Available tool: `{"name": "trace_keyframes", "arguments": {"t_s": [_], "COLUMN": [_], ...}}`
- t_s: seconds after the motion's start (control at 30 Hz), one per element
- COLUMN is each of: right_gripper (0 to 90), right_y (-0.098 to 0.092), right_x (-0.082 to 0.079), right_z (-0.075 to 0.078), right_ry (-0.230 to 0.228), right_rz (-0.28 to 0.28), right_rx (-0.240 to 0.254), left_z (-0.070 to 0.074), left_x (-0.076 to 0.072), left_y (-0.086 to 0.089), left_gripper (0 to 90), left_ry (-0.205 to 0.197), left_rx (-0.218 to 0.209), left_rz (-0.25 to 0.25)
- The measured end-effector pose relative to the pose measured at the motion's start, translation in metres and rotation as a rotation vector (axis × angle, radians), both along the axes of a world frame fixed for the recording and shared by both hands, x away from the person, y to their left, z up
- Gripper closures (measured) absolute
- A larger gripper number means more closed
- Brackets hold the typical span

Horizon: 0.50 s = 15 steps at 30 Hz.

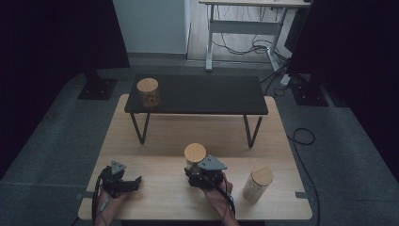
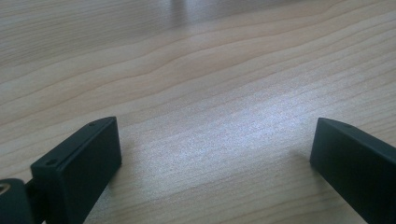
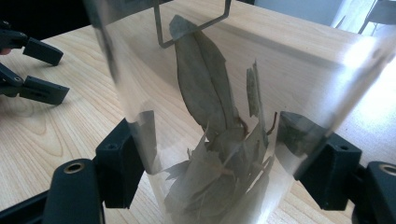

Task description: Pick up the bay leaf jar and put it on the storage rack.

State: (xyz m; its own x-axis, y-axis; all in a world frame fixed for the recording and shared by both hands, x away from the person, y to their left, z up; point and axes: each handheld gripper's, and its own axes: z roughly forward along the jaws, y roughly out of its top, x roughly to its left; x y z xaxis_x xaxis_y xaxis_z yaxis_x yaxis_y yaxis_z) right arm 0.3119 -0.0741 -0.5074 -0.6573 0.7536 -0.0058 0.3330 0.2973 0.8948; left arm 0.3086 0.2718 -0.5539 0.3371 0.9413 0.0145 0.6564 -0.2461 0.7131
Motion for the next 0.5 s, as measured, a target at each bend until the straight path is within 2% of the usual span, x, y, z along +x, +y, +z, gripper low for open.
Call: {"name": "trace_keyframes", "arguments": {"t_s": [0.5], "right_gripper": [25.3], "right_y": [0.0], "right_x": [0.004], "right_z": [0.011], "right_ry": [0.009], "right_rz": [-0.005], "right_rx": [0.0], "left_z": [0.0], "left_x": [0.0], "left_y": [0.0], "left_gripper": [1.7], "left_ry": [-0.001], "left_rx": [-0.001], "left_rz": [0.001]}}
